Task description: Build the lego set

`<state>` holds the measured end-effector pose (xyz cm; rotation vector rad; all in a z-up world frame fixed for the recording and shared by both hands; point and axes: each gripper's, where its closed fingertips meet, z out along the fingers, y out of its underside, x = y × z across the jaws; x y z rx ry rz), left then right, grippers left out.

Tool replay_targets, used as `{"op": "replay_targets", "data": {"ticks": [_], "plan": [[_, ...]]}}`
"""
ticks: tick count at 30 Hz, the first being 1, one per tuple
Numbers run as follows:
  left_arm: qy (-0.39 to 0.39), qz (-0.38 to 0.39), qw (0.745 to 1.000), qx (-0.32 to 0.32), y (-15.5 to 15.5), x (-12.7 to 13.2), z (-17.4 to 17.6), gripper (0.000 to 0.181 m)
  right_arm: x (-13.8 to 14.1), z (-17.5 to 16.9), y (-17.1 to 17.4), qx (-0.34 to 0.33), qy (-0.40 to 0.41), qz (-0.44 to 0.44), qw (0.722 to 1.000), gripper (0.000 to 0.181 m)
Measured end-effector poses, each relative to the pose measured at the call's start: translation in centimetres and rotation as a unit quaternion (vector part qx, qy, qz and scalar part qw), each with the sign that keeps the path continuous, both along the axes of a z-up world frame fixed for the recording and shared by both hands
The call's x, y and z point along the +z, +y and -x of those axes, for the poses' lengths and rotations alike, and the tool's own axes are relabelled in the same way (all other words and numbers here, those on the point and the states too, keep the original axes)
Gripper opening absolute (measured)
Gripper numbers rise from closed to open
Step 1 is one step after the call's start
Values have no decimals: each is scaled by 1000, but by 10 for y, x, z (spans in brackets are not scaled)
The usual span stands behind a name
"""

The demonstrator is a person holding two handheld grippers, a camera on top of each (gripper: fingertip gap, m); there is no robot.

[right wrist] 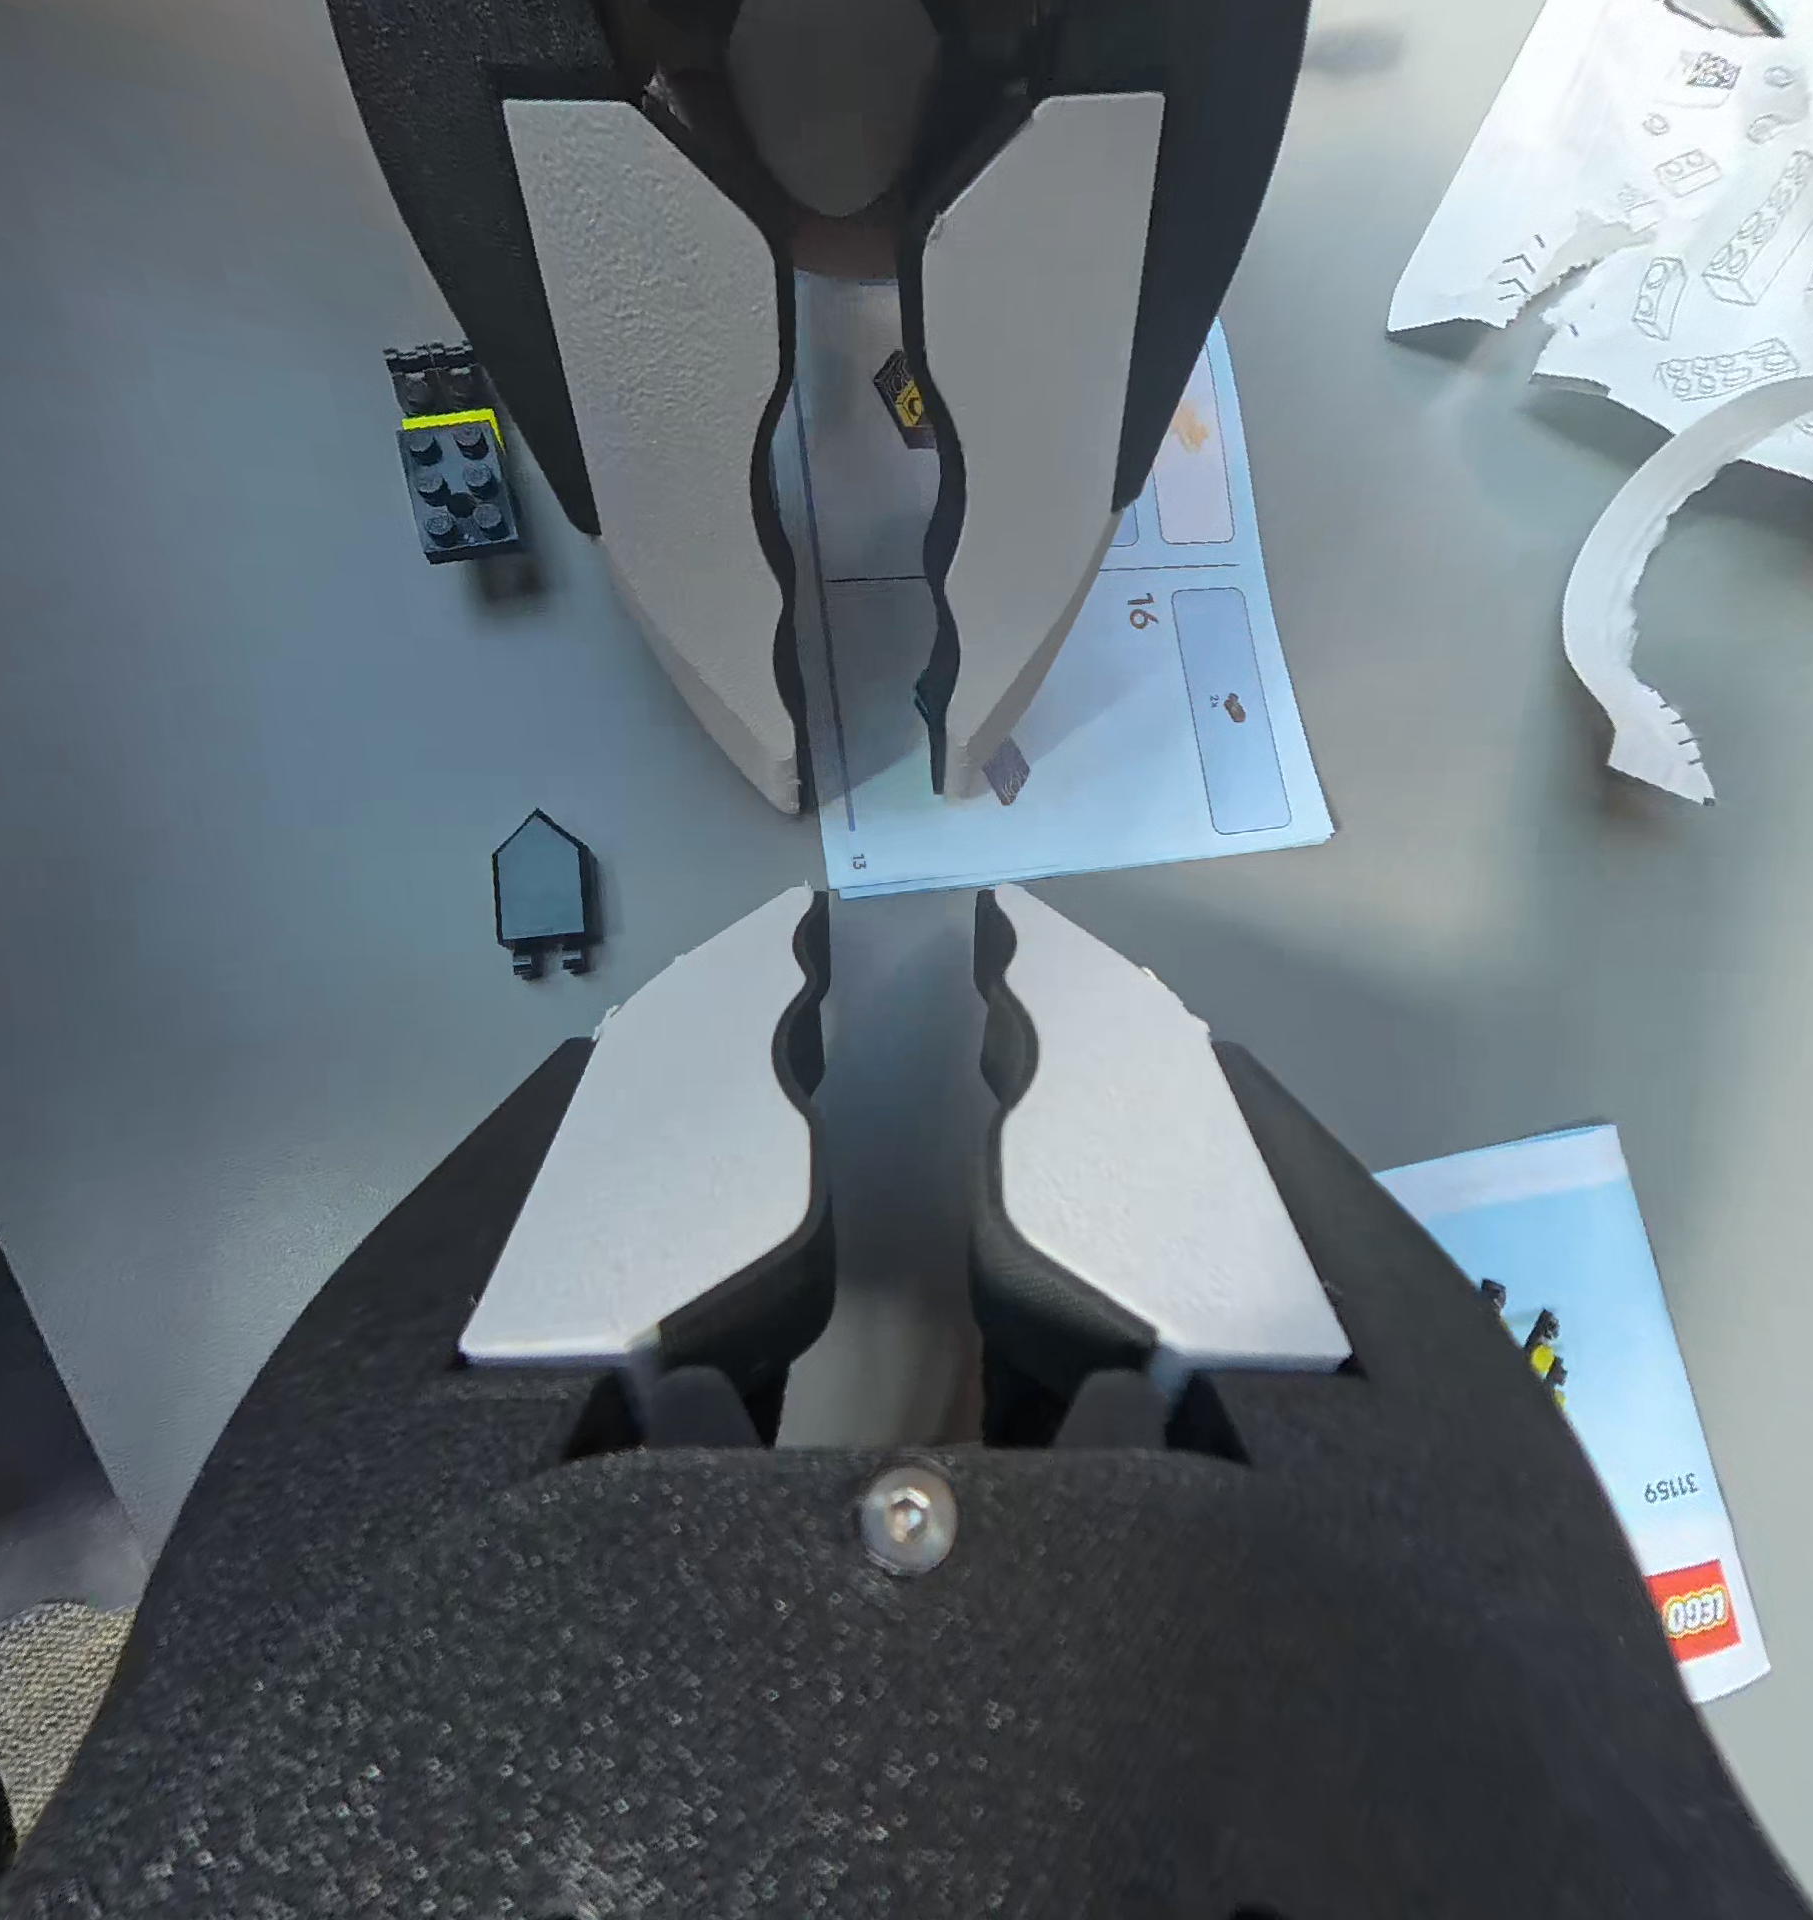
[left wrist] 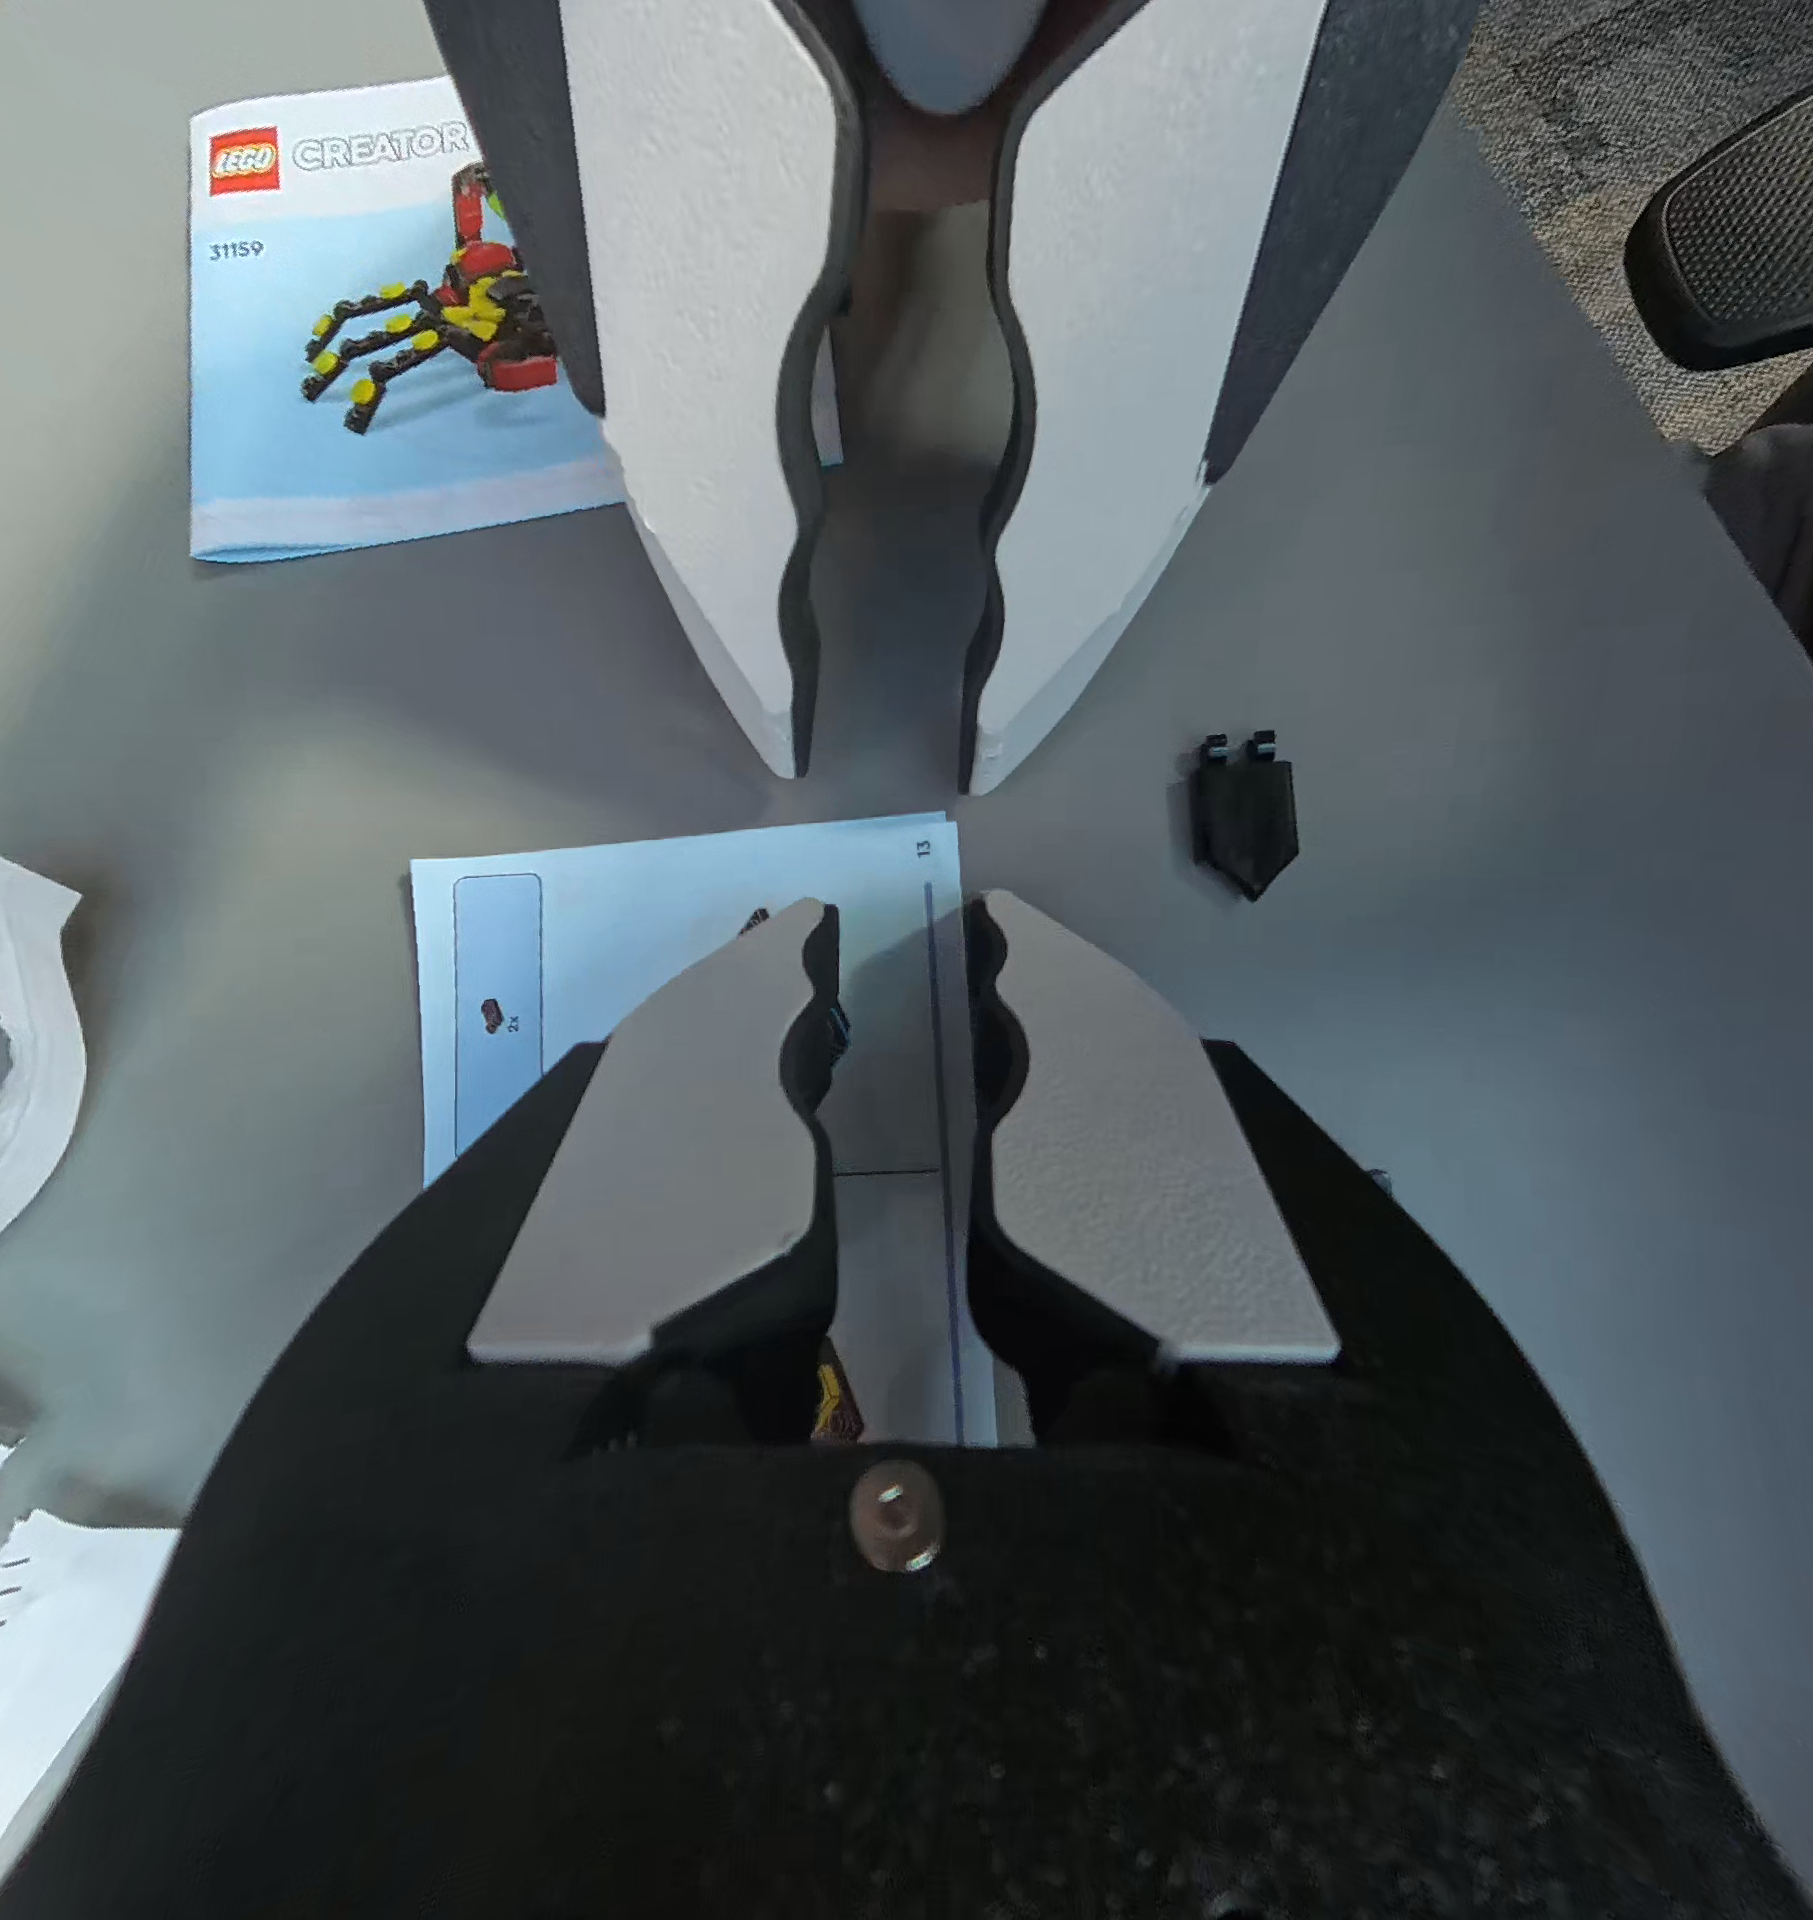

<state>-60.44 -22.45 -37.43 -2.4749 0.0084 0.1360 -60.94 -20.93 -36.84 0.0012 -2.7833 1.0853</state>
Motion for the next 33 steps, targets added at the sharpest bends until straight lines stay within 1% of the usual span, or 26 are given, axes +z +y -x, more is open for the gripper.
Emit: {"op": "replay_targets", "data": {"ticks": [1,5,8,11,12,14,25,30,33], "plan": [[-5,0,1000,0,1,0,1,24,0,1,1,-3,-7,4,1000,26],[-26,-6,1000,-4,4,-1,1,24,-6,1,4,-4,-22,-5,1000,26],[-24,-9,1000,-9,6,-1,1,19,-7,-4,2,6,-42,-6,999,19],[-27,-11,1000,-7,7,-2,0,15,-8,-8,-1,10,-74,0,997,9],[-26,-12,1000,-7,7,-2,0,10,-8,-8,-2,8,-76,2,997,9],[-26,-17,999,-6,7,-2,0,7,-8,-7,-2,8,-73,0,997,9],[-49,-27,998,-7,5,0,-4,1,-8,-5,-1,5,-66,-2,998,11],[-49,-60,997,6,3,10,-3,0,-8,-4,0,1,-64,-1,998,13],[-36,-107,993,38,-2,30,3,0,-6,-2,2,-6,-60,-1,998,15]]}}
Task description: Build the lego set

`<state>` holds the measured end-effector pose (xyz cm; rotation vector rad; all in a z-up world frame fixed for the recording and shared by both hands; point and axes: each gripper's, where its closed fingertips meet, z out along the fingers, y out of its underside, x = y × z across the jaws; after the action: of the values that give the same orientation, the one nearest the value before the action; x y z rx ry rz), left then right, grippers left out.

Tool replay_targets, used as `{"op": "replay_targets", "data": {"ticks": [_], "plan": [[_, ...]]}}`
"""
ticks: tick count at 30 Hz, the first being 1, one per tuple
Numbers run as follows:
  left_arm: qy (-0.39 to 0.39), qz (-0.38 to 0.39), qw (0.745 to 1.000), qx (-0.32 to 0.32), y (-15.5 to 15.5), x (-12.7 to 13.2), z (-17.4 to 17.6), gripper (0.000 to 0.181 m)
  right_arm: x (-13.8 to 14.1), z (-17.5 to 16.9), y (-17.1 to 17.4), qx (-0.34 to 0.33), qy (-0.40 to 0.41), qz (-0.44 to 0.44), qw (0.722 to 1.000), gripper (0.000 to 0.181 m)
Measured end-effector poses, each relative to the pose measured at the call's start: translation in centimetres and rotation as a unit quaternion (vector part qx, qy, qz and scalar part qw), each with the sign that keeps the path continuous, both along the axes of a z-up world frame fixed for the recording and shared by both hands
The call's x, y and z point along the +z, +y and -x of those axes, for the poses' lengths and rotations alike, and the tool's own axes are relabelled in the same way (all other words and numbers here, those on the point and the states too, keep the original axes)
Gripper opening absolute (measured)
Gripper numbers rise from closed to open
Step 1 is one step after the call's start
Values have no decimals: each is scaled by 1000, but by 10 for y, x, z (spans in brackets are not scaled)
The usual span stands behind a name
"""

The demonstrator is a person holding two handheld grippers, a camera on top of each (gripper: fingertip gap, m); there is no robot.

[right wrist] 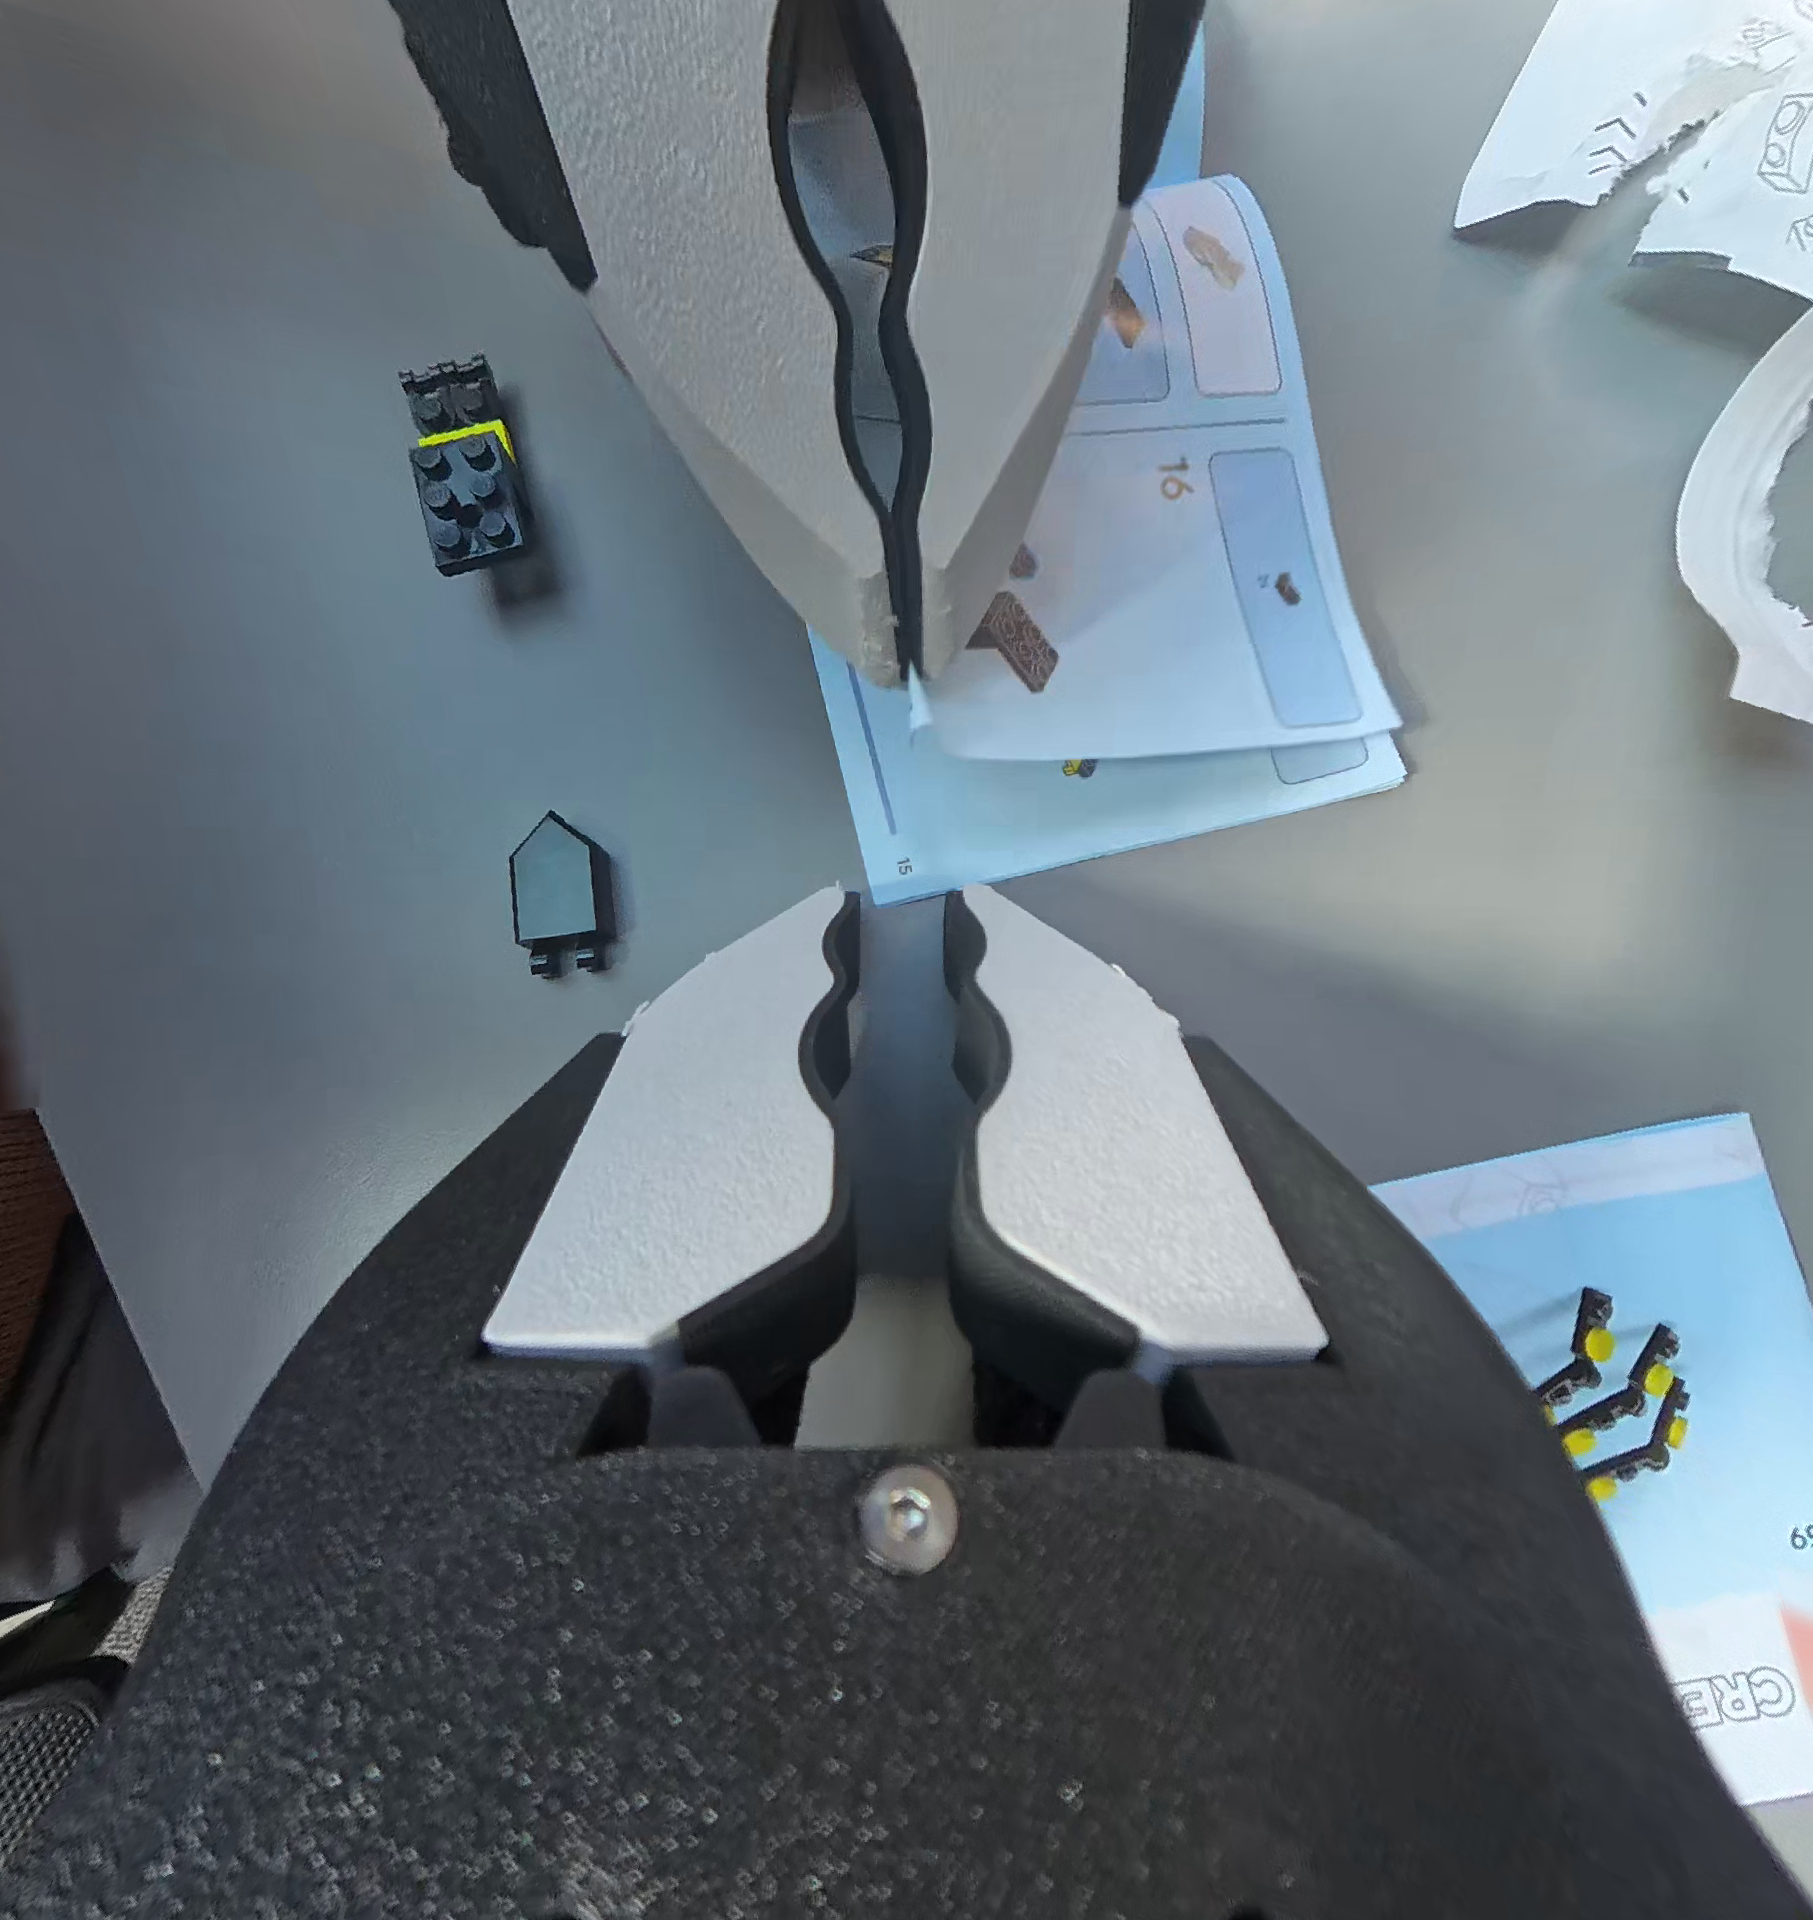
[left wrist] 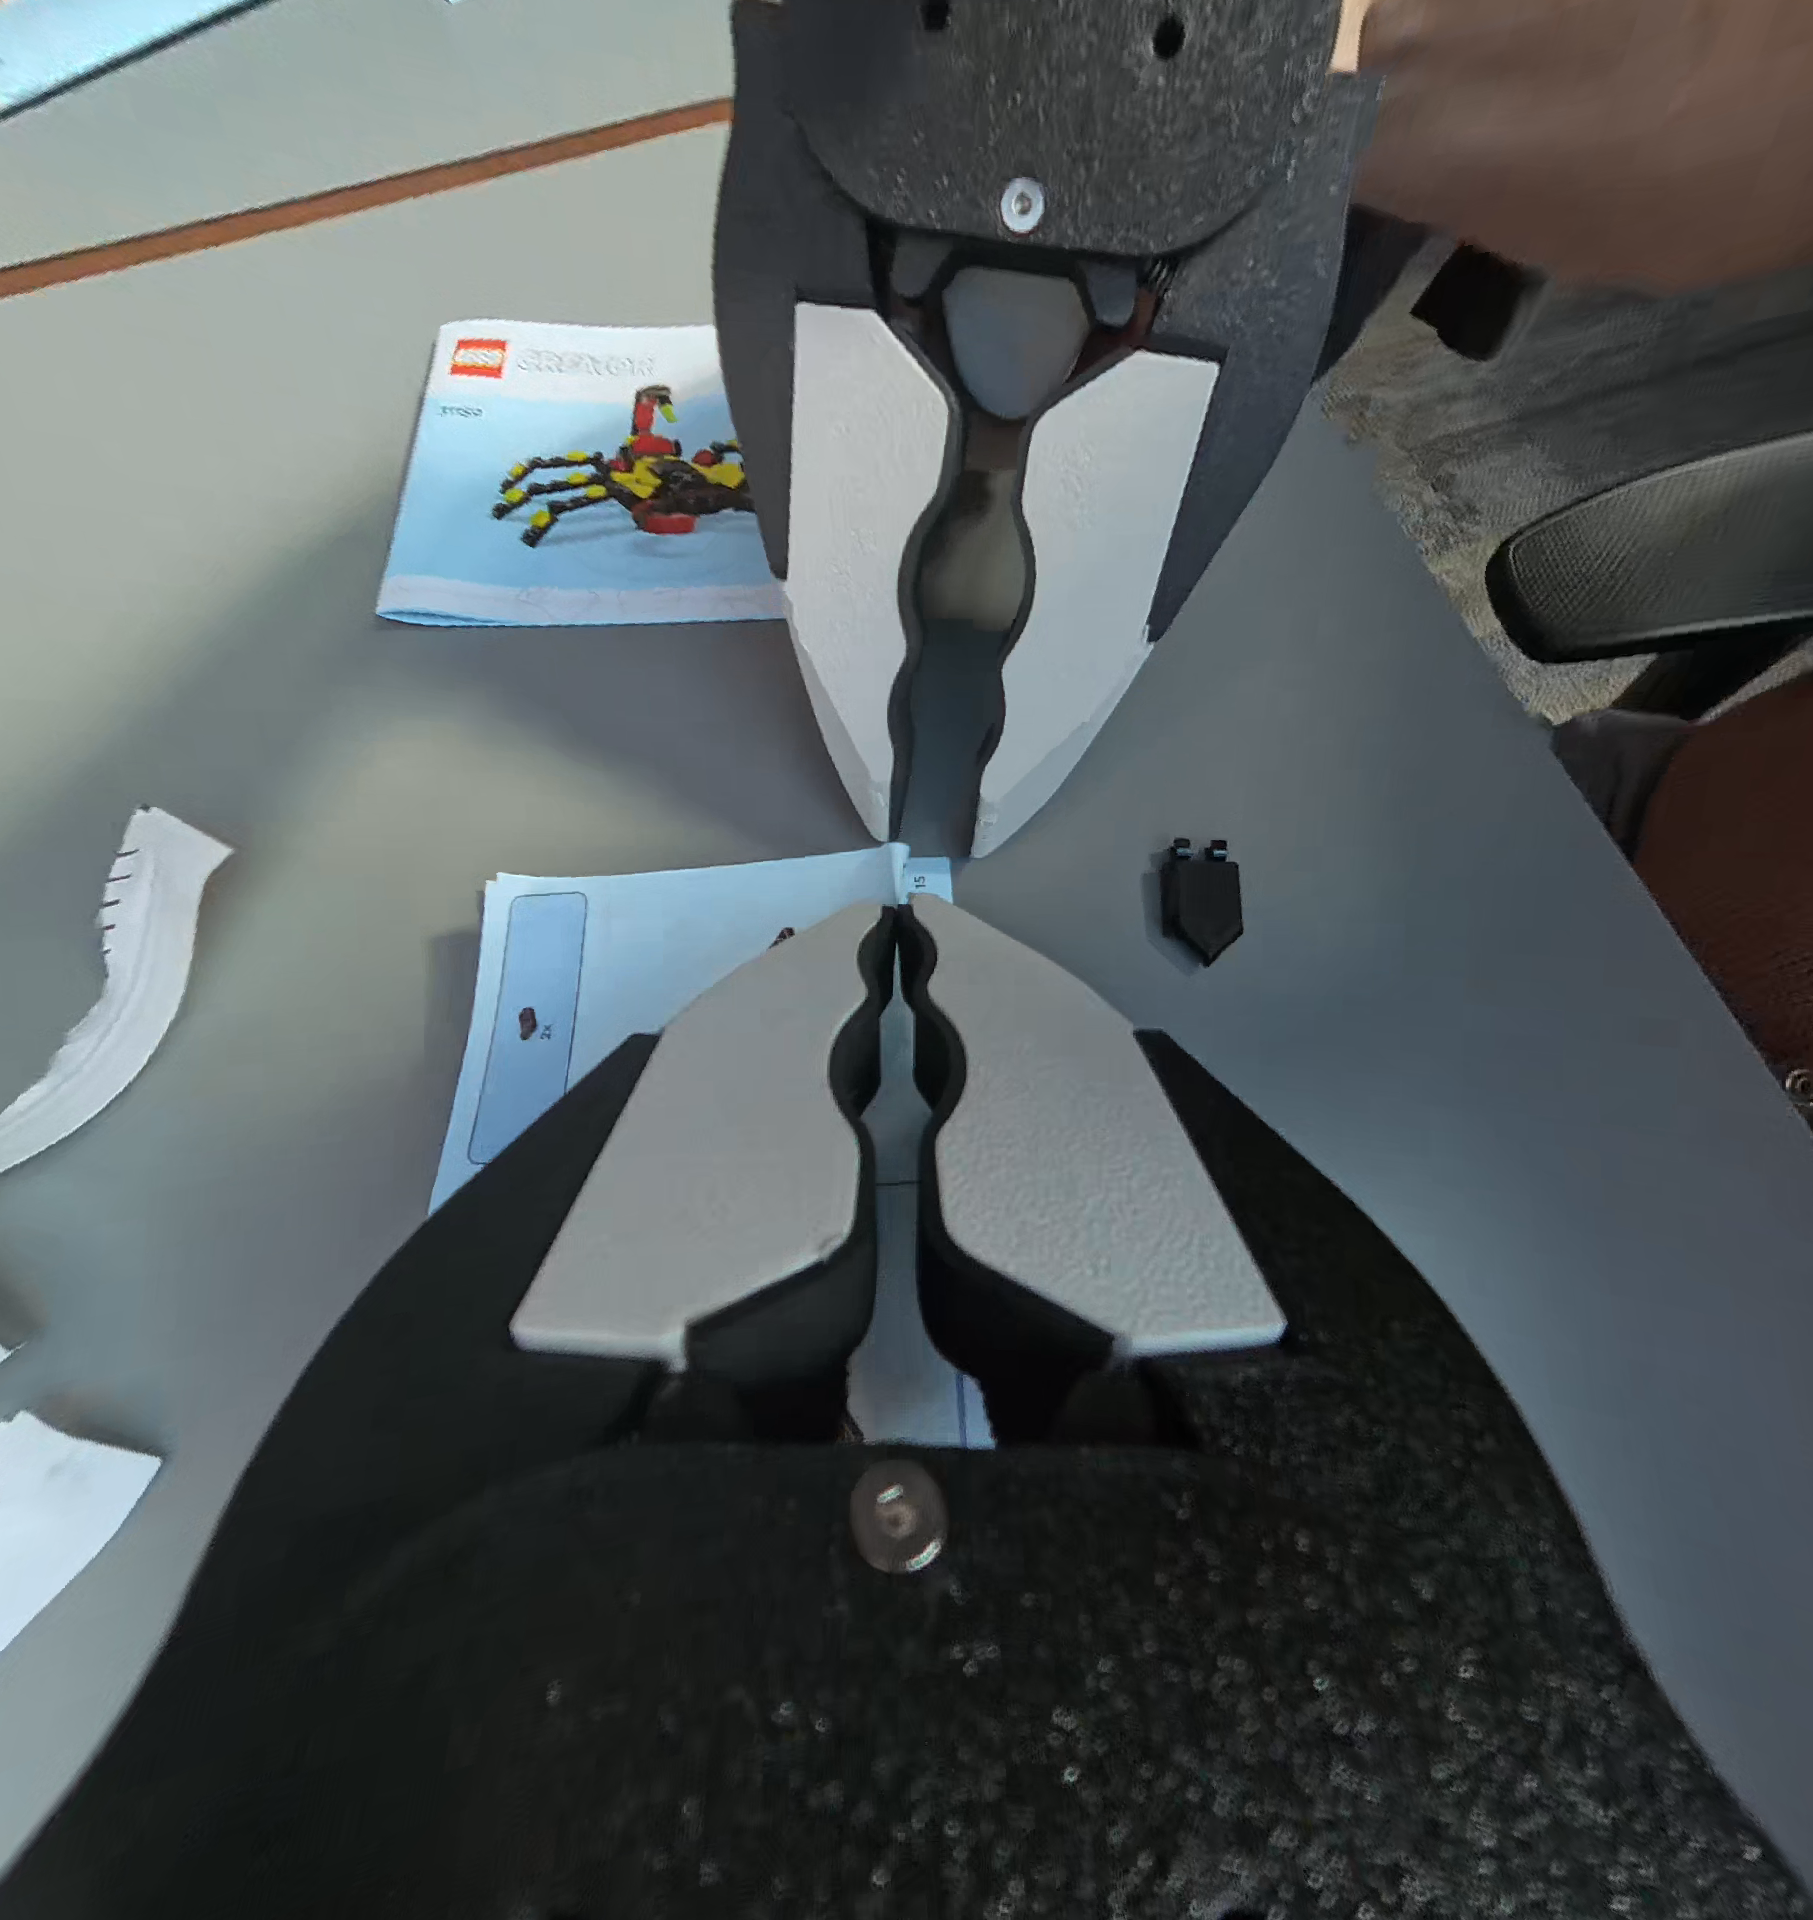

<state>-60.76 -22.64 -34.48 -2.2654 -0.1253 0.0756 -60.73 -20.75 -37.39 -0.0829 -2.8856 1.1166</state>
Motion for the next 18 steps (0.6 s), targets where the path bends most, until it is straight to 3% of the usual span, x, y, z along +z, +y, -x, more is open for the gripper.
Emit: {"op": "replay_targets", "data": {"ticks": [4,9,14,18], "plan": [[30,-113,988,99,-16,41,13,0,21,10,-9,-32,6,47,998,15],[80,-237,936,247,-62,84,14,1,45,35,-47,-61,35,68,995,14],[122,-266,891,347,-112,96,2,8,55,40,-117,-3,59,56,997,13],[154,-252,875,383,-151,109,-26,14,32,26,-158,64,40,-9,997,13]]}}
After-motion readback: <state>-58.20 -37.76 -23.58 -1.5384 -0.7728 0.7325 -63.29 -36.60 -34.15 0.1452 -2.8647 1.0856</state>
